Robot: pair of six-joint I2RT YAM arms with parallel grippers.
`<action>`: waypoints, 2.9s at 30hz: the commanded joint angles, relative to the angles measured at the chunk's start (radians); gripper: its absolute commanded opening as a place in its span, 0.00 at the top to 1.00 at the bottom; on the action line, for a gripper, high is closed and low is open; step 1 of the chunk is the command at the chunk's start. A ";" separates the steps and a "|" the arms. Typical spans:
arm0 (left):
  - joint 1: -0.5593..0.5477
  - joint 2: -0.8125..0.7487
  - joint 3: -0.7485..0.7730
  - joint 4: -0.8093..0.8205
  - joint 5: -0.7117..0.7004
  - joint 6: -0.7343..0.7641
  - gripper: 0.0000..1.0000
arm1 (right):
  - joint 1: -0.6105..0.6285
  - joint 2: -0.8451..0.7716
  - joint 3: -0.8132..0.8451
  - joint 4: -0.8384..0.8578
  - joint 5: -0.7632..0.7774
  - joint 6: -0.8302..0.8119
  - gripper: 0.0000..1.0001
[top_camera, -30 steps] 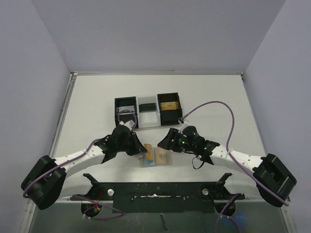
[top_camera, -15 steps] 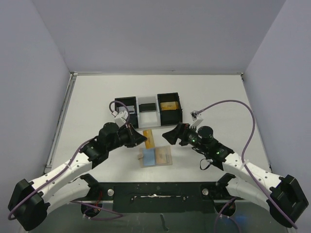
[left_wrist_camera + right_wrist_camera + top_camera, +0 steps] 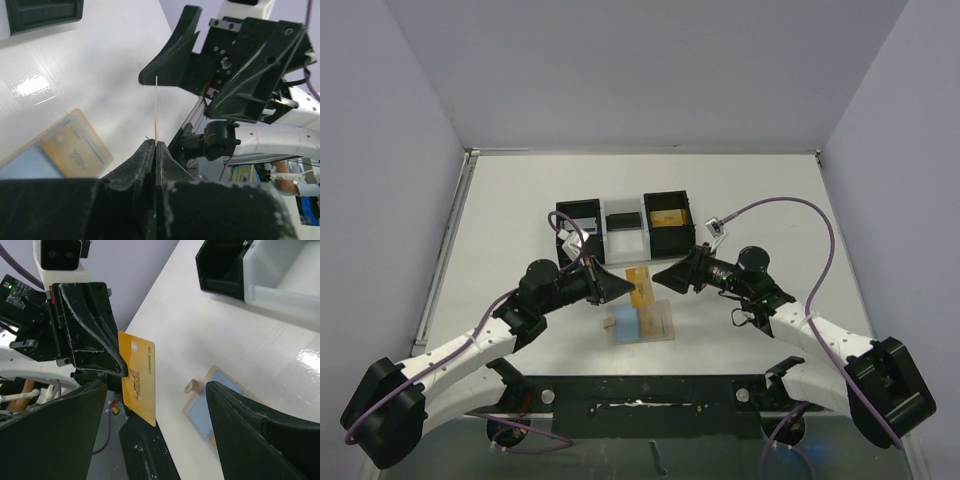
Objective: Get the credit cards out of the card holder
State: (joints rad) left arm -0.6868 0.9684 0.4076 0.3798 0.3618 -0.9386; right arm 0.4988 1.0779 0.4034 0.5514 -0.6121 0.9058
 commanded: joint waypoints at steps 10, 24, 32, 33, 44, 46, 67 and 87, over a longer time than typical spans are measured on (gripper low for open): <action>0.032 0.009 -0.027 0.274 0.127 -0.062 1.00 | 0.018 0.136 0.075 0.243 -0.242 0.083 0.42; 0.033 0.020 -0.030 0.263 0.150 -0.054 1.00 | 0.016 0.203 0.043 0.433 -0.324 0.182 0.74; 0.033 0.015 -0.026 0.271 0.146 -0.058 1.00 | 0.011 0.206 0.036 0.441 -0.396 0.186 0.77; 0.032 0.016 -0.023 0.273 0.147 -0.058 1.00 | 0.011 0.206 0.037 0.444 -0.397 0.190 0.79; 0.034 0.012 -0.016 0.312 0.164 -0.070 1.00 | 0.023 0.213 0.025 0.499 -0.396 0.227 0.89; 0.033 0.013 -0.016 0.319 0.164 -0.071 1.00 | 0.026 0.219 0.020 0.521 -0.397 0.238 0.89; 0.035 -0.055 0.070 -0.054 -0.024 0.035 0.34 | 0.012 0.081 0.111 0.047 -0.210 -0.080 1.00; 0.081 -0.159 0.333 -0.795 -0.504 0.316 0.20 | 0.079 -0.290 0.148 -0.437 0.351 -0.927 1.00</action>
State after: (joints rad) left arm -0.6399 0.7666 0.6224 -0.2714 -0.0441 -0.7235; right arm 0.5484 0.8036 0.5255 0.1795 -0.4152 0.2226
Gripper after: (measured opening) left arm 0.765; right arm 0.030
